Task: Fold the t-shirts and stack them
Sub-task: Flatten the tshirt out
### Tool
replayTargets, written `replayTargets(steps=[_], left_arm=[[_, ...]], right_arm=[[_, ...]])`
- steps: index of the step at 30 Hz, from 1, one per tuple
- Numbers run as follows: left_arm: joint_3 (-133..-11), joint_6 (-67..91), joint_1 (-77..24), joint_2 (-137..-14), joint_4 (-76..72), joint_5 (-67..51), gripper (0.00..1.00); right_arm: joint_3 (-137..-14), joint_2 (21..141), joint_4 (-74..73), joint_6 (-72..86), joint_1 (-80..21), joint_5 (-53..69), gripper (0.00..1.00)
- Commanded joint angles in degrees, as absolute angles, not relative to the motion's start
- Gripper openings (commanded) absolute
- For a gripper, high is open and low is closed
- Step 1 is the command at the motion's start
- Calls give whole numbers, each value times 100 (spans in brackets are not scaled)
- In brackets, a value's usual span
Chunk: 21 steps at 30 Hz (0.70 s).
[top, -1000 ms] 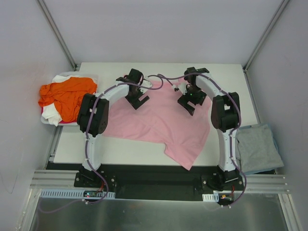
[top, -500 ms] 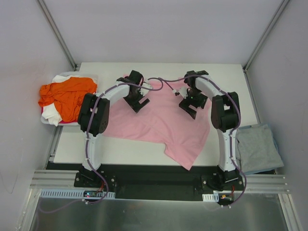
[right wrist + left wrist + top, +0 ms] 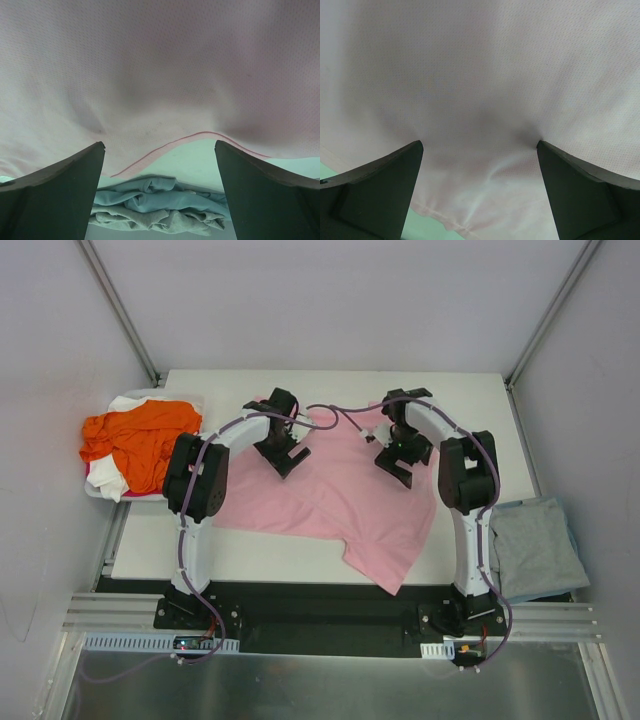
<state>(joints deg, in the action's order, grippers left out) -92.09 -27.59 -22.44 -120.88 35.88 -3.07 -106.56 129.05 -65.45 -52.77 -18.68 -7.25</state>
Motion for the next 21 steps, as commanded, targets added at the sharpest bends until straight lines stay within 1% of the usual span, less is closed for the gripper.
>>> replayTargets(steps=[1,21], left_arm=[[-9308,-2681,-2232,-12120,3893,-527,99],[-9176,-2487,-2294,-11874,4263,-782,99]], right_arm=[[-10556,12648,-6882,-5458,-1916,-1054,96],[-10371,12525,-6820,-5678,-1846,-1740,97]])
